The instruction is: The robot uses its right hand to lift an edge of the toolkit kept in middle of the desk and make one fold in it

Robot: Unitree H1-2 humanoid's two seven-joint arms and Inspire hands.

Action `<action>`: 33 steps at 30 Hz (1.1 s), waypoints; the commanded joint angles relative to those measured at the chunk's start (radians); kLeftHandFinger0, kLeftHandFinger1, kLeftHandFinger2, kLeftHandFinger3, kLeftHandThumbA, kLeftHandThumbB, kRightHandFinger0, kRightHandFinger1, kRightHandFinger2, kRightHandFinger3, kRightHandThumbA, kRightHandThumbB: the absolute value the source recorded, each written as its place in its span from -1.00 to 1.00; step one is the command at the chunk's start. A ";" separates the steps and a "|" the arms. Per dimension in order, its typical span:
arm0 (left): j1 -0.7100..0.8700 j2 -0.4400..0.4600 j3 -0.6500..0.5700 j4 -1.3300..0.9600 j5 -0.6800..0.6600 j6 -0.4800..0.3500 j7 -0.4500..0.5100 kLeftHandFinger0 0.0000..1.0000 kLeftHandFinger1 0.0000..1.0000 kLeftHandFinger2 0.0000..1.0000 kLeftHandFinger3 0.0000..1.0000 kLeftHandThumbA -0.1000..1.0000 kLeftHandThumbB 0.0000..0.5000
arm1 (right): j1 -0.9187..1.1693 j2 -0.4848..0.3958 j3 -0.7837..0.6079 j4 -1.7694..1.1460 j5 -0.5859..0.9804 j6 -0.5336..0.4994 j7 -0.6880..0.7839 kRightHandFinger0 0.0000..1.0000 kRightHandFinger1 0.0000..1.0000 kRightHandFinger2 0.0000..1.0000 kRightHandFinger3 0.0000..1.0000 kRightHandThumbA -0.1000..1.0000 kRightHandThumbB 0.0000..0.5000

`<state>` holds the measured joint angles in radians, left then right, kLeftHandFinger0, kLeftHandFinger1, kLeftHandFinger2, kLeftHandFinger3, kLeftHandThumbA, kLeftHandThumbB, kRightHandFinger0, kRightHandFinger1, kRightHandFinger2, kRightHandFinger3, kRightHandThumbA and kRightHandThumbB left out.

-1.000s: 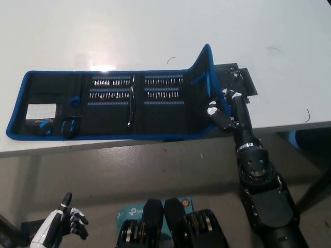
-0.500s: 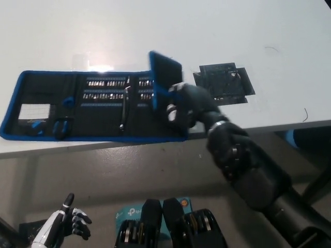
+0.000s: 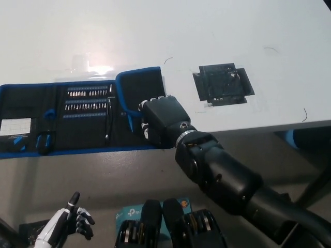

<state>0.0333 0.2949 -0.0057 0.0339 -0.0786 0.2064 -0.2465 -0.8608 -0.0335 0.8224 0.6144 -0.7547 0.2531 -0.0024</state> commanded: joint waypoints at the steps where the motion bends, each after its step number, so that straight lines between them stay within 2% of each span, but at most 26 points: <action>1: -0.007 0.031 -0.002 -0.023 0.007 -0.008 -0.020 -0.26 -0.35 -0.47 -0.43 1.00 1.00 | 0.018 0.019 0.063 0.053 -0.065 0.000 0.110 -1.00 -0.65 -0.20 0.63 -1.00 0.04; 2: -0.005 0.031 -0.002 -0.025 0.006 -0.010 -0.020 -0.27 -0.37 -0.47 -0.43 1.00 1.00 | 0.021 0.014 0.063 0.051 -0.061 0.012 0.140 -0.08 0.42 0.74 1.00 -0.76 0.05; 3: -0.006 0.032 -0.002 -0.017 0.004 -0.010 -0.023 -0.25 -0.36 -0.44 -0.40 1.00 1.00 | 0.029 0.010 0.055 0.037 -0.050 0.045 0.181 0.98 1.00 1.00 1.00 -0.58 0.34; 4: -0.006 0.030 -0.001 -0.011 0.003 -0.013 -0.022 -0.23 -0.34 -0.45 -0.41 1.00 1.00 | 0.037 0.003 0.045 0.031 -0.039 0.055 0.195 1.00 1.00 1.00 1.00 -0.43 0.61; 6: -0.001 0.028 -0.001 -0.010 0.007 -0.024 -0.017 -0.21 -0.31 -0.42 -0.38 1.00 1.00 | 0.037 -0.004 0.043 0.018 -0.042 0.067 0.212 1.00 1.00 1.00 1.00 -0.15 0.96; 7: 0.000 0.028 0.000 -0.014 0.008 -0.017 -0.015 -0.18 -0.29 -0.41 -0.36 1.00 1.00 | 0.036 -0.010 0.044 0.004 -0.047 0.068 0.215 1.00 1.00 1.00 1.00 -0.02 1.00; 9: -0.002 0.028 0.002 -0.015 0.002 -0.013 -0.018 -0.12 -0.26 -0.40 -0.34 1.00 1.00 | 0.033 -0.018 0.031 -0.030 -0.045 0.077 0.213 1.00 1.00 1.00 1.00 0.16 1.00; 12: -0.007 0.025 0.006 -0.015 0.001 -0.008 -0.013 -0.12 -0.27 -0.40 -0.36 1.00 1.00 | 0.022 -0.013 -0.005 -0.064 -0.016 0.097 0.245 1.00 1.00 1.00 1.00 0.19 1.00; 14: -0.006 0.020 0.011 -0.020 -0.007 -0.001 -0.011 -0.13 -0.28 -0.39 -0.35 1.00 1.00 | 0.015 -0.012 -0.038 -0.105 0.018 0.112 0.284 1.00 1.00 1.00 1.00 0.27 1.00; 18: 0.002 0.028 0.005 -0.014 0.005 -0.017 -0.014 -0.18 -0.30 -0.43 -0.34 1.00 1.00 | 0.034 -0.002 -0.080 -0.152 0.038 0.104 0.287 1.00 1.00 1.00 1.00 0.26 1.00; 21: 0.005 0.027 0.006 -0.016 0.008 -0.014 -0.009 -0.19 -0.30 -0.46 -0.36 1.00 1.00 | 0.045 0.006 -0.107 -0.199 0.032 0.108 0.284 1.00 1.00 1.00 1.00 0.39 1.00; 24: 0.004 0.026 0.004 -0.026 0.012 0.008 -0.006 -0.11 -0.26 -0.36 -0.35 1.00 1.00 | 0.061 0.021 -0.149 -0.241 0.050 0.095 0.271 1.00 1.00 1.00 1.00 0.31 1.00; 26: 0.006 0.027 0.004 -0.031 0.011 0.002 -0.009 -0.11 -0.27 -0.41 -0.39 1.00 1.00 | 0.067 0.038 -0.182 -0.270 0.074 0.116 0.289 1.00 1.00 1.00 1.00 0.28 1.00; 29: 0.005 0.025 0.004 -0.014 0.015 -0.013 -0.007 -0.14 -0.32 -0.47 -0.40 1.00 1.00 | 0.073 0.056 -0.224 -0.317 0.096 0.127 0.298 1.00 1.00 1.00 1.00 0.33 1.00; 33: 0.012 0.021 0.010 -0.020 0.006 0.008 -0.005 -0.20 -0.30 -0.45 -0.38 1.00 1.00 | 0.074 0.064 -0.264 -0.391 0.116 0.163 0.334 1.00 1.00 1.00 1.00 0.33 1.00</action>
<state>0.0393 0.2950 -0.0035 0.0330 -0.0747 0.2124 -0.2459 -0.7575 0.0023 0.5944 0.2973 -0.6964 0.3793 0.2670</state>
